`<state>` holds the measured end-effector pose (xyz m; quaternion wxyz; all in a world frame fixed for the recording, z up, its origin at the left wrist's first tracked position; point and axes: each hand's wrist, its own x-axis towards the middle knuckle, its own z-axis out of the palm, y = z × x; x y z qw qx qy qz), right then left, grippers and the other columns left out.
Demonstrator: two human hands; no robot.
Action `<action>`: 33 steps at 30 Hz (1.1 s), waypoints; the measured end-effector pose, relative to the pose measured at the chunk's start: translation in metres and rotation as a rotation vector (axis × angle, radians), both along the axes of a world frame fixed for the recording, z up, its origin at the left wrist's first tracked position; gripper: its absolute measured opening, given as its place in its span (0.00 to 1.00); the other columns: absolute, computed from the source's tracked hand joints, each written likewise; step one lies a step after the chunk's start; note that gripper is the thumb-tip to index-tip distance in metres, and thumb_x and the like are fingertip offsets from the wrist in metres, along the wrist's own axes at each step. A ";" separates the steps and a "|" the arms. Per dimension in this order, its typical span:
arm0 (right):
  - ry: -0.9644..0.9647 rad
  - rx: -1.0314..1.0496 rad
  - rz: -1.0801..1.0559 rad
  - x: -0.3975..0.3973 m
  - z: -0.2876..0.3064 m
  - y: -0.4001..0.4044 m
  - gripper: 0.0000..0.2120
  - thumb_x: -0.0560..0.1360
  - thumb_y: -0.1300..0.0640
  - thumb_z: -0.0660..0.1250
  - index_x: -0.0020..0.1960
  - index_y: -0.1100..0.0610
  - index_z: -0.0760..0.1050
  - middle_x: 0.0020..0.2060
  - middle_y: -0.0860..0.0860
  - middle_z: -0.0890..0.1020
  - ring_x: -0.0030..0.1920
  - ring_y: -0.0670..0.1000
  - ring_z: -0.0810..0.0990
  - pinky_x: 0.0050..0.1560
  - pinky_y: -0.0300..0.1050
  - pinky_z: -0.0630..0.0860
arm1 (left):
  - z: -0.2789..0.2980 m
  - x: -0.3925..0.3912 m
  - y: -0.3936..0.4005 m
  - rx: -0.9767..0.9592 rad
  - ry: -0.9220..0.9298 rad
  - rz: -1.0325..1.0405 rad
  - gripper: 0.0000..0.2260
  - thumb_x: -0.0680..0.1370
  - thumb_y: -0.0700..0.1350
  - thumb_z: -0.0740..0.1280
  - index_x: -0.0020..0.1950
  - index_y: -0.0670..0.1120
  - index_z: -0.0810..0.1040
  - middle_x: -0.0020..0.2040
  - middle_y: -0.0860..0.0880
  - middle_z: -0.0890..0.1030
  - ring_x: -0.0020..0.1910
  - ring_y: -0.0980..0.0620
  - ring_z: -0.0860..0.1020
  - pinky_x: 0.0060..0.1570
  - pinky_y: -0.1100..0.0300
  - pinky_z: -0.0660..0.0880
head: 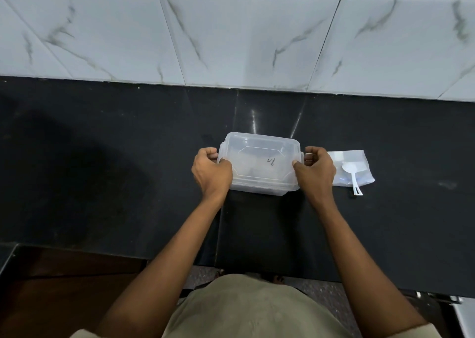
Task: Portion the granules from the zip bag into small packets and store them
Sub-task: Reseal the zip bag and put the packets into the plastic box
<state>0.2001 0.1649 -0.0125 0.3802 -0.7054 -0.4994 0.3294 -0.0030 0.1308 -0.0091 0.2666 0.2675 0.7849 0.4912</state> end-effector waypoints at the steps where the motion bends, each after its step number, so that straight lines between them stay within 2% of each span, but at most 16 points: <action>1: 0.021 -0.026 0.005 0.000 0.001 0.000 0.22 0.73 0.64 0.75 0.65 0.60 0.76 0.51 0.51 0.80 0.50 0.49 0.79 0.52 0.42 0.77 | 0.000 -0.002 0.000 -0.012 -0.016 0.003 0.13 0.72 0.34 0.66 0.55 0.43 0.80 0.49 0.50 0.81 0.49 0.52 0.80 0.53 0.56 0.80; 5: 0.099 -0.083 0.022 0.001 -0.001 0.001 0.19 0.74 0.65 0.73 0.64 0.61 0.78 0.49 0.49 0.82 0.50 0.49 0.80 0.52 0.41 0.76 | -0.001 -0.006 -0.001 -0.052 -0.063 -0.010 0.13 0.70 0.34 0.64 0.51 0.44 0.81 0.46 0.51 0.82 0.46 0.52 0.82 0.49 0.53 0.82; 7: 0.156 -0.117 0.011 0.002 -0.004 0.002 0.17 0.74 0.65 0.73 0.63 0.58 0.79 0.46 0.46 0.82 0.51 0.50 0.82 0.53 0.45 0.79 | 0.001 -0.006 0.001 -0.090 -0.117 -0.018 0.14 0.70 0.34 0.62 0.50 0.45 0.81 0.46 0.50 0.82 0.46 0.52 0.81 0.47 0.53 0.82; 9: 0.236 -0.161 -0.007 0.004 -0.006 0.007 0.16 0.74 0.64 0.73 0.61 0.56 0.79 0.46 0.49 0.83 0.50 0.52 0.84 0.55 0.51 0.82 | 0.003 -0.008 0.004 -0.151 -0.198 -0.013 0.14 0.71 0.34 0.60 0.49 0.45 0.81 0.47 0.49 0.83 0.45 0.51 0.81 0.44 0.53 0.82; 11: 0.304 -0.202 -0.026 0.006 -0.008 0.011 0.14 0.74 0.66 0.74 0.58 0.56 0.80 0.46 0.51 0.85 0.49 0.52 0.85 0.55 0.55 0.83 | 0.002 -0.014 0.010 -0.226 -0.255 -0.035 0.12 0.71 0.34 0.60 0.47 0.40 0.82 0.46 0.47 0.84 0.43 0.49 0.82 0.42 0.51 0.82; 13: 0.341 -0.229 -0.028 0.008 -0.008 0.014 0.12 0.75 0.67 0.73 0.56 0.57 0.81 0.45 0.50 0.85 0.47 0.52 0.86 0.55 0.56 0.84 | 0.001 -0.021 0.013 -0.265 -0.270 -0.072 0.10 0.67 0.35 0.62 0.42 0.37 0.82 0.41 0.46 0.84 0.38 0.46 0.81 0.38 0.51 0.82; 15: 0.361 -0.251 -0.024 0.010 -0.008 0.017 0.12 0.75 0.67 0.73 0.57 0.58 0.82 0.46 0.49 0.86 0.48 0.52 0.86 0.55 0.56 0.84 | 0.001 -0.027 0.014 -0.281 -0.311 -0.087 0.13 0.61 0.35 0.62 0.41 0.38 0.82 0.37 0.44 0.81 0.36 0.46 0.79 0.35 0.51 0.79; 18: 0.361 -0.267 -0.015 0.013 -0.004 0.022 0.15 0.75 0.64 0.74 0.61 0.56 0.81 0.50 0.50 0.85 0.48 0.51 0.86 0.47 0.51 0.84 | 0.003 -0.031 0.015 -0.287 -0.411 -0.108 0.13 0.67 0.30 0.64 0.50 0.31 0.82 0.40 0.41 0.83 0.37 0.44 0.81 0.38 0.51 0.81; 20: 0.335 -0.304 0.022 0.015 -0.002 0.023 0.14 0.76 0.61 0.74 0.61 0.57 0.80 0.52 0.51 0.85 0.45 0.49 0.84 0.38 0.43 0.79 | 0.003 -0.033 0.015 -0.305 -0.420 -0.141 0.13 0.72 0.31 0.65 0.54 0.33 0.81 0.47 0.42 0.85 0.43 0.44 0.83 0.47 0.50 0.82; 21: 0.343 -0.340 0.034 0.017 -0.002 0.024 0.14 0.76 0.60 0.74 0.62 0.57 0.79 0.52 0.52 0.85 0.45 0.49 0.83 0.39 0.42 0.78 | 0.004 -0.034 0.014 -0.329 -0.419 -0.167 0.12 0.74 0.32 0.65 0.55 0.36 0.81 0.49 0.42 0.85 0.46 0.44 0.83 0.53 0.47 0.82; 23: 0.392 -0.446 0.053 0.020 -0.004 0.025 0.16 0.78 0.58 0.72 0.64 0.59 0.77 0.53 0.53 0.84 0.49 0.53 0.84 0.48 0.50 0.82 | 0.009 -0.033 0.011 -0.387 -0.451 -0.251 0.10 0.77 0.35 0.62 0.56 0.38 0.80 0.50 0.41 0.85 0.47 0.43 0.83 0.56 0.42 0.81; 24: 0.413 -0.500 0.068 0.021 -0.004 0.025 0.15 0.79 0.57 0.71 0.64 0.60 0.76 0.53 0.55 0.84 0.51 0.55 0.84 0.51 0.53 0.82 | 0.012 -0.033 0.009 -0.401 -0.475 -0.288 0.10 0.79 0.35 0.60 0.55 0.39 0.78 0.50 0.41 0.84 0.45 0.43 0.82 0.54 0.42 0.82; 26: 0.456 -0.569 0.097 0.021 0.000 0.024 0.14 0.80 0.57 0.70 0.63 0.62 0.76 0.53 0.57 0.85 0.50 0.57 0.85 0.48 0.54 0.83 | 0.017 -0.032 0.008 -0.397 -0.485 -0.315 0.09 0.81 0.35 0.58 0.53 0.39 0.77 0.48 0.40 0.83 0.43 0.44 0.82 0.46 0.47 0.84; 29: 0.466 -0.562 0.045 0.022 0.007 0.027 0.13 0.78 0.60 0.73 0.60 0.64 0.76 0.51 0.58 0.84 0.50 0.59 0.84 0.47 0.55 0.83 | 0.015 -0.030 0.010 -0.358 -0.444 -0.252 0.06 0.80 0.34 0.60 0.50 0.38 0.77 0.46 0.41 0.83 0.41 0.46 0.82 0.31 0.56 0.81; 30: 0.445 -0.542 0.000 0.021 0.010 0.028 0.13 0.76 0.61 0.74 0.58 0.64 0.77 0.50 0.58 0.84 0.49 0.58 0.84 0.46 0.53 0.83 | 0.012 -0.029 0.011 -0.341 -0.435 -0.212 0.05 0.79 0.33 0.63 0.48 0.39 0.78 0.46 0.41 0.84 0.41 0.46 0.83 0.32 0.55 0.81; 33: 0.223 -0.407 -0.053 0.022 0.011 0.025 0.11 0.74 0.61 0.77 0.54 0.63 0.81 0.43 0.53 0.83 0.43 0.53 0.82 0.41 0.49 0.81 | 0.006 -0.024 0.011 -0.290 -0.311 -0.083 0.04 0.72 0.34 0.72 0.39 0.40 0.80 0.44 0.41 0.85 0.41 0.45 0.83 0.45 0.48 0.85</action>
